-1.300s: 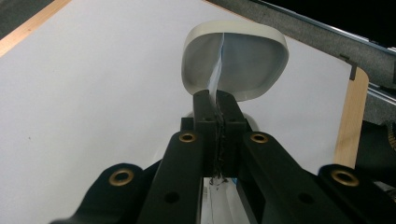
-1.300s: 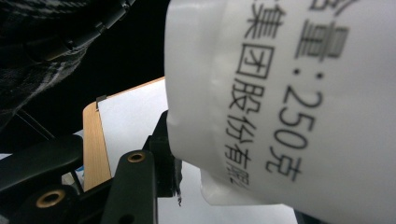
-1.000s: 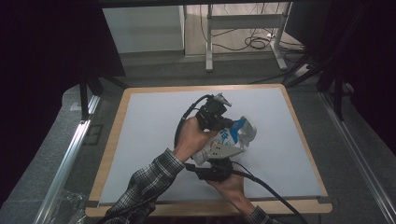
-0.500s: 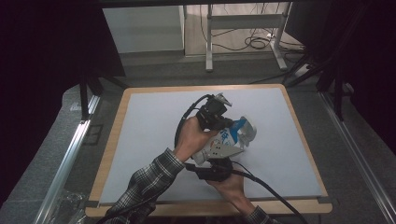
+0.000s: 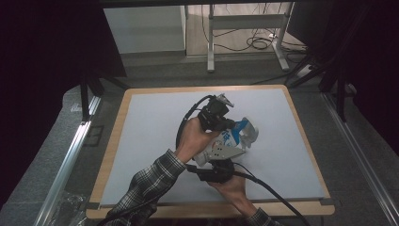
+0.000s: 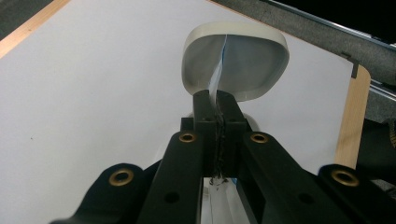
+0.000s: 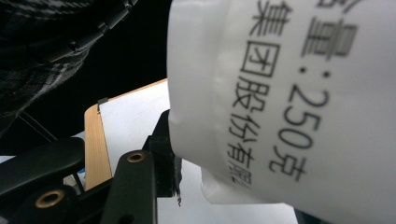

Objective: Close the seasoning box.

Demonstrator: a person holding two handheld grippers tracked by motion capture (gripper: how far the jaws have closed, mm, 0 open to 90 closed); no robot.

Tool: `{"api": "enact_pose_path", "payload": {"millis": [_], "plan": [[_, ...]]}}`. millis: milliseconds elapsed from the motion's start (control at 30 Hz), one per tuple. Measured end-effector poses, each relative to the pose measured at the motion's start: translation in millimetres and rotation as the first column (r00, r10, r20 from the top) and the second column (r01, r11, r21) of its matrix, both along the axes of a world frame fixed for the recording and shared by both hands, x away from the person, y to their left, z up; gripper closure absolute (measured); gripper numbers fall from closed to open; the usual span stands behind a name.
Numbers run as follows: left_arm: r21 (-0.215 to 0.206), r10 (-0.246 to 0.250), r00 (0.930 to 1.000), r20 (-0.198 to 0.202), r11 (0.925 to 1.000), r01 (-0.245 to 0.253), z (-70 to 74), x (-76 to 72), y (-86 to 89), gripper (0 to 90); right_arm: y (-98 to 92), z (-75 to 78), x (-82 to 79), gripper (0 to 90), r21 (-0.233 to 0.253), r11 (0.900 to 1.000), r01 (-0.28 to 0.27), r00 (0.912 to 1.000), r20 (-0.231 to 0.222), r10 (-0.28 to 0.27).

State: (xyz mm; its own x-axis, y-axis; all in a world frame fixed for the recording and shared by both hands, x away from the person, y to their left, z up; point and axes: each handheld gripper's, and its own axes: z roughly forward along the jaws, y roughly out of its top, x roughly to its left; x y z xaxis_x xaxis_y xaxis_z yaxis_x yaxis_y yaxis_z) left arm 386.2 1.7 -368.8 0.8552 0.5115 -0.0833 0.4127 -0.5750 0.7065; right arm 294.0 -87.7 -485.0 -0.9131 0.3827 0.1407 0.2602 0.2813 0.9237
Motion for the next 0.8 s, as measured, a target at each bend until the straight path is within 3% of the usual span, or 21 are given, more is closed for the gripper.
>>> {"api": "enact_pose_path", "payload": {"millis": [800], "plan": [[0.008,0.002,1.0000,0.000,1.0000,-0.002,1.7,0.2,-1.4,88.9,0.8,2.0,-0.1,55.7,0.008,1.000,0.000,1.0000,0.000,0.000]]}}
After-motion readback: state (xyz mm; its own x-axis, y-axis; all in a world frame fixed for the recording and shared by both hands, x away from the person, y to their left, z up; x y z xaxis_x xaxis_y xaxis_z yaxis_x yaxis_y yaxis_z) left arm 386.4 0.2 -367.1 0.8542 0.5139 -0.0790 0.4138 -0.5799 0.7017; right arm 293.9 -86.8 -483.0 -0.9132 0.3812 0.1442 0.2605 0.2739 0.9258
